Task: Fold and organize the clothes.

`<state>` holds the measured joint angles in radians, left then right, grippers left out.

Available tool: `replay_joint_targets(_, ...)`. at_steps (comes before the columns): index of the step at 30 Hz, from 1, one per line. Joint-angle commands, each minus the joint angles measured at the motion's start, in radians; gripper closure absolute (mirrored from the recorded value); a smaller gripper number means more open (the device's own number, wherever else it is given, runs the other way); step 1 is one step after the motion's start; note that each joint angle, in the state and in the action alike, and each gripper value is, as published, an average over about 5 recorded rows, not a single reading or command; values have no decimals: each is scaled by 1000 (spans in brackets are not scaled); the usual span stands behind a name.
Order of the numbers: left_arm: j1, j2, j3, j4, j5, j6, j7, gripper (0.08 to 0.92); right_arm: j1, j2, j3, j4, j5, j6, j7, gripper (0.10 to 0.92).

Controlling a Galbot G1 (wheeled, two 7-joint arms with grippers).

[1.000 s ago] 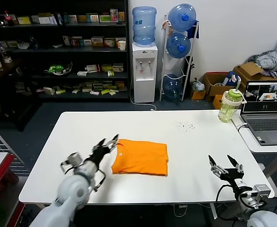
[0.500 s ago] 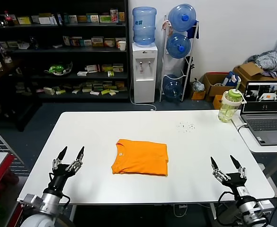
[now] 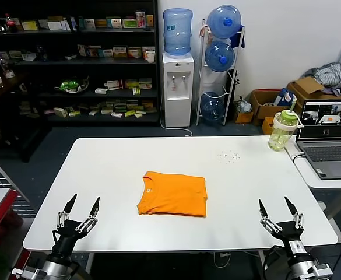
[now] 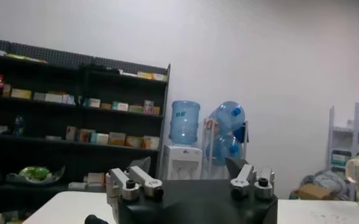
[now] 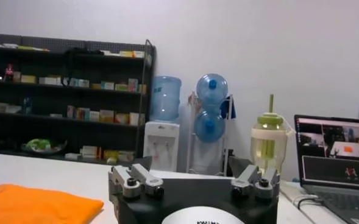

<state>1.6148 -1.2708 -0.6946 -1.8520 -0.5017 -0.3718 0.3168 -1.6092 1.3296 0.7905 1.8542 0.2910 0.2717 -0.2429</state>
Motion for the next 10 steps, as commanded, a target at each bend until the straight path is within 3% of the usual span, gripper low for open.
replay_joint_targets(1,31,-37,-34,6,46,-46,37,177,0,62,6,-11,-68,59,-19,203)
replay_joint_targets(10,26,-49,-37,13,46,-52,28,177,1,67,8,-10,-76,62,-14,203)
